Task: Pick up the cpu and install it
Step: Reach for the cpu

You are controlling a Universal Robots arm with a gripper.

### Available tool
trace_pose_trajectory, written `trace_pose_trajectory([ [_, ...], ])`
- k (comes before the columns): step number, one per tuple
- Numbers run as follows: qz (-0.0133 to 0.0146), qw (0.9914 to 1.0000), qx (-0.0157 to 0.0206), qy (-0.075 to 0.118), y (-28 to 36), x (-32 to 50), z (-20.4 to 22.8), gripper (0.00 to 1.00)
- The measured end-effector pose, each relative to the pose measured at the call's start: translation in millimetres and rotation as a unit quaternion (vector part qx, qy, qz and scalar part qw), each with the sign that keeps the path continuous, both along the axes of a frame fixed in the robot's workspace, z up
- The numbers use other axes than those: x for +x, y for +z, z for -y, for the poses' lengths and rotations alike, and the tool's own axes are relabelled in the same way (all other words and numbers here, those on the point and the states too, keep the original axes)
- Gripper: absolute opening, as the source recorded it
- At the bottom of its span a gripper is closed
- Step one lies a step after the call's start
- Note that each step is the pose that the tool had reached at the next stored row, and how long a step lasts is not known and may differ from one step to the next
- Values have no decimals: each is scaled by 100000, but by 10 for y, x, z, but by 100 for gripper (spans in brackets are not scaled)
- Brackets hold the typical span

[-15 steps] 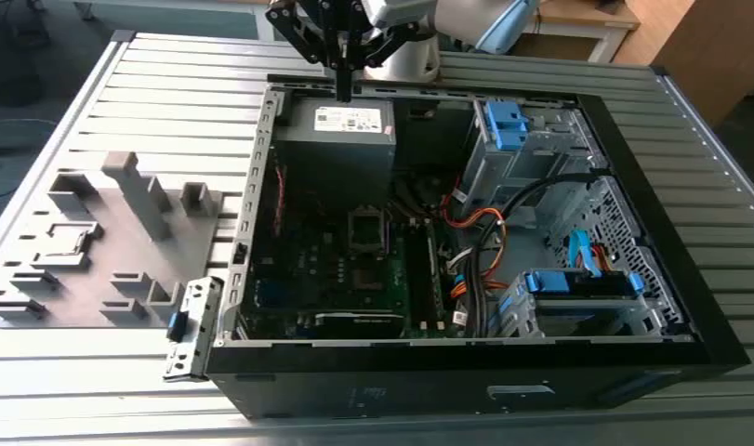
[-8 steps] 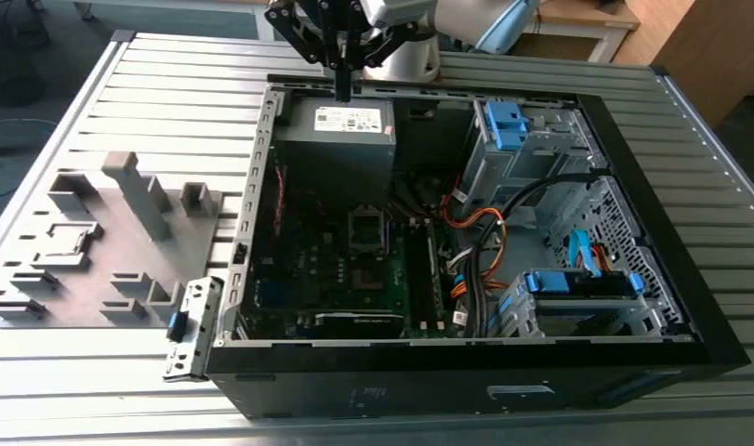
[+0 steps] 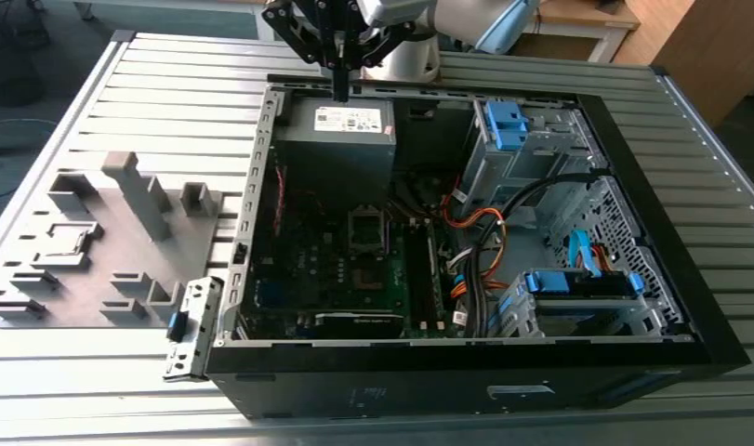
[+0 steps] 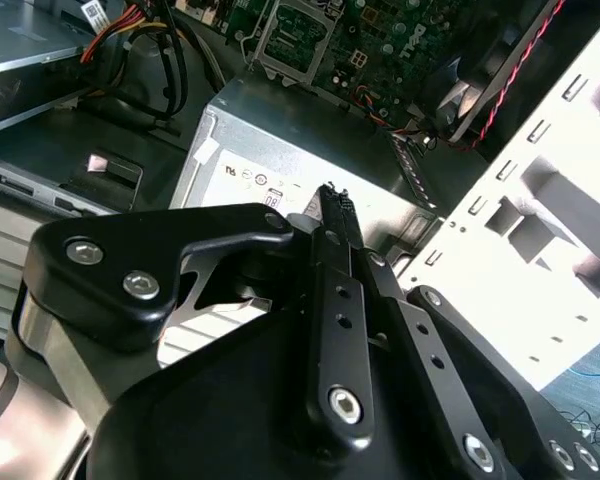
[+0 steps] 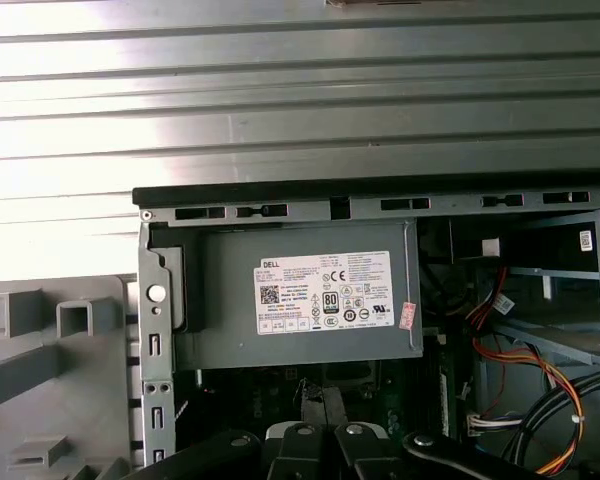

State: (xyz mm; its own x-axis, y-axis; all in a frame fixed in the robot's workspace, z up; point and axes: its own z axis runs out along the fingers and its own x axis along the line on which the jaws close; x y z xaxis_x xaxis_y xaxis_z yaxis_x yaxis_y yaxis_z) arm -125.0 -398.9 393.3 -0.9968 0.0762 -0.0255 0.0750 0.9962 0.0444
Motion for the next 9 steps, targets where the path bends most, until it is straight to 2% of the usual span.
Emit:
trace_pose_trajectory([
  [9, 169, 100000, 2, 2, -1, -49, 0, 11],
])
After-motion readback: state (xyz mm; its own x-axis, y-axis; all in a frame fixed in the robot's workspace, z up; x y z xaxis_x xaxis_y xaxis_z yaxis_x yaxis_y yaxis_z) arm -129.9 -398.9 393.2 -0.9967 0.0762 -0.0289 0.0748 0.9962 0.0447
